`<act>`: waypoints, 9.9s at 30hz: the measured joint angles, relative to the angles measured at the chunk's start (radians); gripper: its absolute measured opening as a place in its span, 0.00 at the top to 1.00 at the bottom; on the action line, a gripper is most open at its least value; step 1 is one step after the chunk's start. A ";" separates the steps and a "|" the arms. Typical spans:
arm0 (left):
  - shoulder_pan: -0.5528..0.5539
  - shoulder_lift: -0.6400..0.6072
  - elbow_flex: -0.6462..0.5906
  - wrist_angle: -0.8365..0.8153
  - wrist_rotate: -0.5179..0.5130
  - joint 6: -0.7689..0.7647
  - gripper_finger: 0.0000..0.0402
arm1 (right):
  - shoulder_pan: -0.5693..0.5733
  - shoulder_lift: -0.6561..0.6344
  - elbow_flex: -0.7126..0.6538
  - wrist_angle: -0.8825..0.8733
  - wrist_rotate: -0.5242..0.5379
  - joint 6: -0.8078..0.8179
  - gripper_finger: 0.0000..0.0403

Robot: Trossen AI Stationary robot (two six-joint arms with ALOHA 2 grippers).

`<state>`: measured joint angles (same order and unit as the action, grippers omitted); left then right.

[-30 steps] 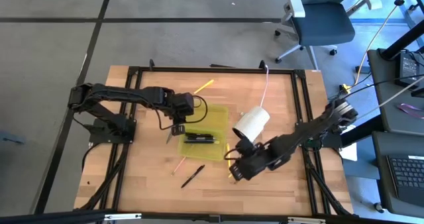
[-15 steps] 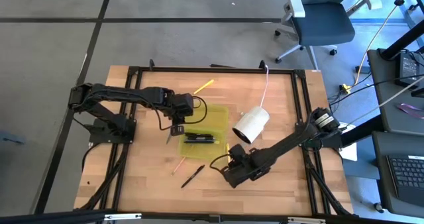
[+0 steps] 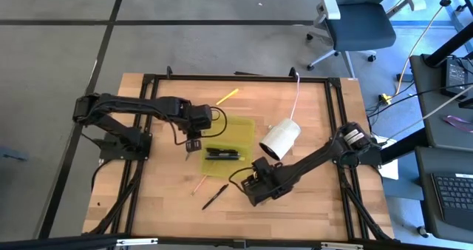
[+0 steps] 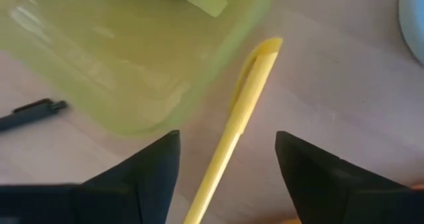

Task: Pick & place school supplies into a supply box
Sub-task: Put the yellow pen into the yellow supply box, then put the purple scissors into the yellow supply box

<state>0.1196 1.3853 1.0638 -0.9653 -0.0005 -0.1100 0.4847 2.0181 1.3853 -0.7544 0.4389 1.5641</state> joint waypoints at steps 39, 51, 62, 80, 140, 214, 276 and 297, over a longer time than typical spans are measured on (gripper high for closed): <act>0.000 -0.343 -0.010 -0.040 -0.162 -0.255 0.88 | -0.029 0.076 0.002 -0.034 -0.065 0.001 0.89; 0.000 -0.492 -0.227 0.137 -0.193 -0.312 0.87 | -0.013 0.008 -0.003 -0.038 -0.117 -0.001 0.89; 0.000 -0.624 -0.409 0.237 -0.192 -0.378 0.87 | 0.017 -0.041 -0.001 -0.050 -0.277 -0.059 0.89; 0.000 -0.624 -0.471 0.290 -0.193 -0.471 0.88 | -0.035 -0.264 0.001 0.170 -0.055 -0.634 0.88; 0.000 -0.623 -0.470 0.447 -0.336 -0.570 0.91 | -0.354 0.071 0.000 0.533 -0.362 -1.469 0.75; 0.060 -0.119 -0.470 0.587 -0.348 -1.081 0.63 | -0.469 -0.748 0.000 -0.288 -0.169 -1.384 0.69; 0.074 -0.137 -0.456 0.449 -0.275 -0.899 0.87 | -0.469 -0.748 0.000 -0.286 -0.168 -1.360 0.69; -0.100 0.155 0.111 0.465 0.052 -0.127 0.87 | -0.469 -0.748 0.000 -0.250 -0.168 -1.314 0.69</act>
<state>0.0201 1.5404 1.1749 -0.5002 0.0518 -0.2368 0.0160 1.2705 1.3849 -1.0046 0.2707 0.2499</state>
